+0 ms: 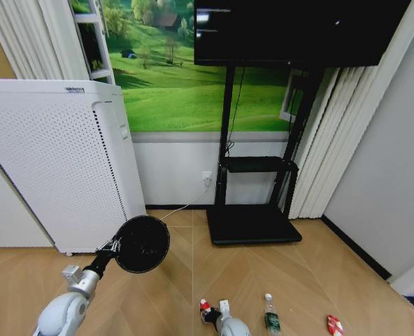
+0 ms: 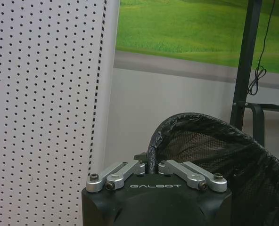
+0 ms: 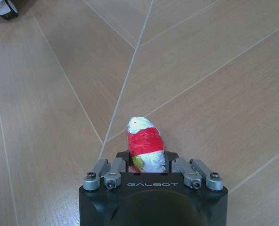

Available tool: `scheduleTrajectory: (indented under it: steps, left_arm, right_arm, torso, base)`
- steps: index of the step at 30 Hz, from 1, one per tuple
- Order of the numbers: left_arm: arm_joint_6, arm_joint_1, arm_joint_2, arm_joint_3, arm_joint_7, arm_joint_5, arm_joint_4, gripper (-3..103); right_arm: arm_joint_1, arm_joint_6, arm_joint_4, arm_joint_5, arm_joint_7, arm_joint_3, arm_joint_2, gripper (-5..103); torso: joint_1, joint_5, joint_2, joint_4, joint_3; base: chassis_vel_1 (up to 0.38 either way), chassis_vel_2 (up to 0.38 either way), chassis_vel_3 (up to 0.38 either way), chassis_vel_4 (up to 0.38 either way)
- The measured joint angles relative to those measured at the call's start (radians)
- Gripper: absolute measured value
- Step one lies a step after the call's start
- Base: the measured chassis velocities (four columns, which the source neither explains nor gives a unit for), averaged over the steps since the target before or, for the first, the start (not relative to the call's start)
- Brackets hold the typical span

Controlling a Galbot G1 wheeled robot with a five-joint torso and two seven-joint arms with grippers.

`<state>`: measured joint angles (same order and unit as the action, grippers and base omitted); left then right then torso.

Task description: Pick up the trash bin and place the garbage on the floor into it.

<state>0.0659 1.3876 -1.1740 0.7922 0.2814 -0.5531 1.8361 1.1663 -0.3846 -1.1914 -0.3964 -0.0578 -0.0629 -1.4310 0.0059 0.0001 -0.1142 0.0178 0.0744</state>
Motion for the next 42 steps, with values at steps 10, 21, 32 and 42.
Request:
scheduleTrajectory:
  steps: [10, 21, 32, 42]
  left_arm:
    - [0.009, -0.020, -0.001, -0.010, -0.013, 0.001, -0.004, 7]
    - [0.043, -0.199, -0.010, -0.204, -0.089, 0.045, -0.144, 7]
    - [0.081, -0.341, 0.009, -0.420, -0.151, 0.051, -0.205, 7]
    - [0.069, -0.514, -0.055, -0.676, -0.178, 0.080, -0.374, 7]
  right_arm:
    - [0.086, 0.014, -0.182, -0.005, -0.001, -0.112, 0.040, 30]
    - [0.021, 0.093, -0.357, -0.128, 0.118, -0.294, 0.150, 30]
    - [0.035, 0.326, -0.359, -0.200, 0.332, -0.322, 0.453, 30]
    - [0.068, 0.250, -0.649, -0.291, 0.277, -0.383, 0.466, 30]
  torso:
    - [0.000, 0.0002, 0.000, 0.0002, 0.000]
    - [0.000, 0.0001, 0.000, 0.0003, 0.000]
    - [0.000, 0.0005, 0.000, 0.0004, 0.000]
    - [0.000, -0.0001, 0.000, 0.0005, 0.000]
  base:
    - [0.000, 0.000, 0.000, 0.000]
    - [0.000, 0.000, 0.000, 0.000]
    - [0.000, 0.000, 0.000, 0.000]
    - [0.000, 0.000, 0.000, 0.000]
